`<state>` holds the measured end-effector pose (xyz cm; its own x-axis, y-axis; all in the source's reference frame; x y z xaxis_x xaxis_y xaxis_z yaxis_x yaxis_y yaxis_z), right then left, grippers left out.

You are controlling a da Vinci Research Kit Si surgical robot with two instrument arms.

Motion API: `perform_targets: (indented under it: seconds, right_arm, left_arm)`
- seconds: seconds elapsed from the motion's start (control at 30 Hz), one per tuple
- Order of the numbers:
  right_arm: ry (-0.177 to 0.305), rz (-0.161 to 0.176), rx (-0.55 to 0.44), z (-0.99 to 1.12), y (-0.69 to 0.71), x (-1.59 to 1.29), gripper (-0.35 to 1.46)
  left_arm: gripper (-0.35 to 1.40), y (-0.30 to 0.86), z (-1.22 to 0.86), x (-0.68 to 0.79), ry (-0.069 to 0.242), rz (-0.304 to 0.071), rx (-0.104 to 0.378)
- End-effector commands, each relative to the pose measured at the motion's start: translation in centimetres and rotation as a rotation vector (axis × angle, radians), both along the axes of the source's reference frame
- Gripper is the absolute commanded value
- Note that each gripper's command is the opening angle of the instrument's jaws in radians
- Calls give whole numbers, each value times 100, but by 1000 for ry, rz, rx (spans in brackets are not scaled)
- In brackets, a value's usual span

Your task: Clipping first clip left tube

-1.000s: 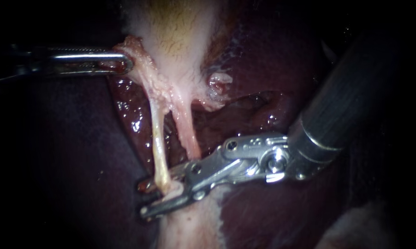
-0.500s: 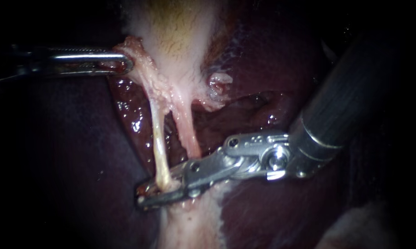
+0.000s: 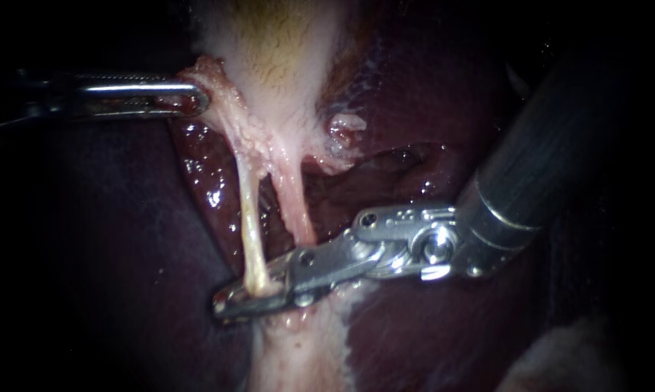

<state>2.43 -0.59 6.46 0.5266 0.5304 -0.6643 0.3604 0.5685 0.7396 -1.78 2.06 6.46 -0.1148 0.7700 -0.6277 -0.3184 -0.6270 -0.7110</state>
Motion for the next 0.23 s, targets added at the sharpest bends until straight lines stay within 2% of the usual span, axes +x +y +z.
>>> perform_targets:
  seconds: [0.03,0.23]
  right_arm:
    - [3,-1,-4,1,0,-1,-35]
    - [1,-3,-1,1,0,-1,-35]
  left_arm:
    - [-35,0,-1,0,0,0,0]
    - [-35,0,-1,0,0,0,0]
